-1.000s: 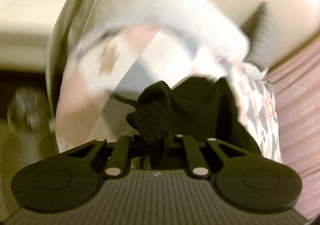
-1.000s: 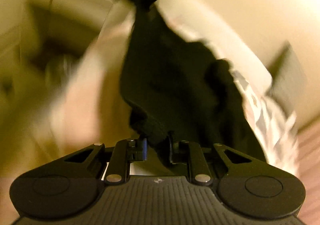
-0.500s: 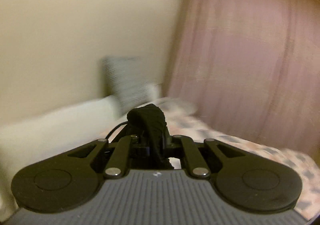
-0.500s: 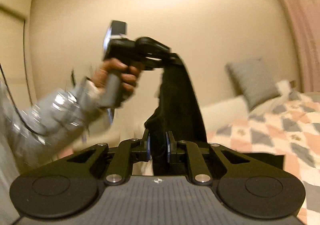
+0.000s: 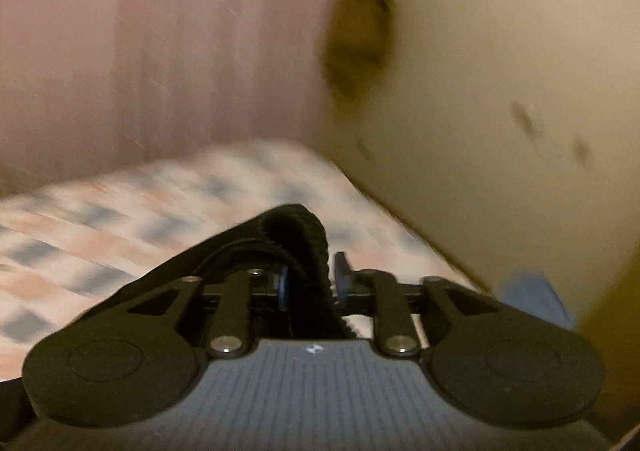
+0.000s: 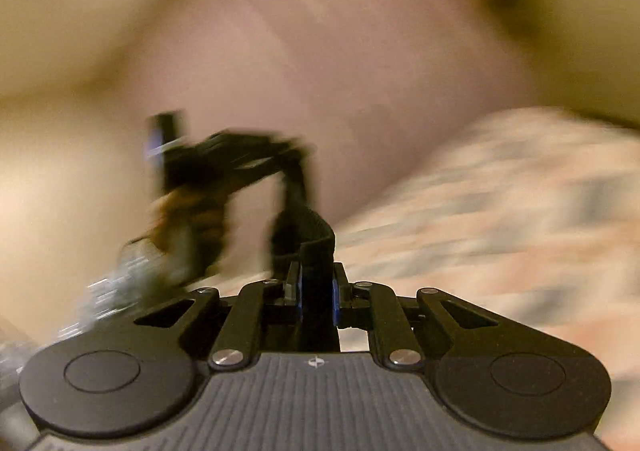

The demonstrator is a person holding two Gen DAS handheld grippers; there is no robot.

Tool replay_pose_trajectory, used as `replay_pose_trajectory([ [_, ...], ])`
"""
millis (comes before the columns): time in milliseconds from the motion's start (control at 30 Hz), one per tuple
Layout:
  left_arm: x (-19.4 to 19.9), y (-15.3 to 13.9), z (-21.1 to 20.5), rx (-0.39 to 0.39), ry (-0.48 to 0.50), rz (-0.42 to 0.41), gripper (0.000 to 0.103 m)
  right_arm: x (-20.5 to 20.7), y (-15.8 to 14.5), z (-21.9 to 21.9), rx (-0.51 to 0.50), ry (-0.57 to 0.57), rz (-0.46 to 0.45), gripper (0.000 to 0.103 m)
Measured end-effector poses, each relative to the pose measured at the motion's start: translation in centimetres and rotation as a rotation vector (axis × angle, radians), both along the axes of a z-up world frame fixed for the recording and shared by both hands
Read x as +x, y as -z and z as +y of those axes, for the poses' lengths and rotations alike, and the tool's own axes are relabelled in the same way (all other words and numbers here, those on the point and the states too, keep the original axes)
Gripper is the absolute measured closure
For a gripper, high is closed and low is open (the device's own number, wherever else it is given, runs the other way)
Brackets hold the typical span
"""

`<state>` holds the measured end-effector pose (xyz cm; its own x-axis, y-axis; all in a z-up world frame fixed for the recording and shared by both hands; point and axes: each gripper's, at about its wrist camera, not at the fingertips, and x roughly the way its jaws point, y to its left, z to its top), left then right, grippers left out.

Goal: Fold clothes
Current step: 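Lift the sweatpants off the quilt and shake them out with both grippers, then lay the sweatpants down on the quilt and open both grippers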

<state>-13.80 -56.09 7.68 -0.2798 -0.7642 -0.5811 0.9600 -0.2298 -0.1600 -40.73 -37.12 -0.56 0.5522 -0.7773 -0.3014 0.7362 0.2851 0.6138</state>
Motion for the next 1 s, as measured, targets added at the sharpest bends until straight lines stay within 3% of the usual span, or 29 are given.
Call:
replay_pose_trajectory([
  [67, -7.2, 3.9, -1.9, 0.087, 0.127, -0.042, 0.072, -4.0, 2.7, -1.8, 0.108, 0.194, 0.112, 0.089],
  [133, -11.4, 7.5, -1.1, 0.156, 0.198, -0.048, 0.066, -7.9, 5.6, -3.7, 0.232, 0.374, 0.215, 0.066],
  [167, -11.9, 9.4, 0.1, 0.187, 0.208, -0.043, 0.063, -9.5, 7.6, -4.6, 0.321, 0.423, 0.236, 0.061],
  [233, -10.4, 13.1, 2.0, 0.255, 0.191, -0.034, 0.060, -11.8, 11.6, -5.4, 0.462, 0.486, 0.253, 0.059],
  [300, -6.8, 16.3, 4.4, 0.338, 0.105, -0.031, 0.058, -13.0, 14.1, -5.2, 0.555, 0.510, 0.272, 0.057],
  [467, 5.9, 23.6, 12.6, 0.578, -0.242, -0.078, 0.062, -12.6, 18.1, -2.6, 0.704, 0.429, 0.249, 0.050],
  [567, 14.5, 25.4, 20.9, 0.709, -0.499, -0.099, 0.066, -12.4, 20.4, -1.0, 0.792, 0.378, 0.234, 0.050],
  [733, 22.9, 25.4, 33.1, 0.746, -0.773, -0.081, 0.065, -9.4, 23.2, -0.8, 0.895, 0.221, 0.244, 0.049],
  [867, 26.1, 26.4, 40.1, 0.747, -0.940, 0.048, 0.063, -4.3, 23.2, -2.2, 0.899, 0.069, 0.276, 0.044],
  [1000, 29.0, 27.7, 44.4, 0.705, -1.057, 0.176, 0.063, 0.7, 22.2, -2.3, 0.884, -0.053, 0.303, 0.038],
])
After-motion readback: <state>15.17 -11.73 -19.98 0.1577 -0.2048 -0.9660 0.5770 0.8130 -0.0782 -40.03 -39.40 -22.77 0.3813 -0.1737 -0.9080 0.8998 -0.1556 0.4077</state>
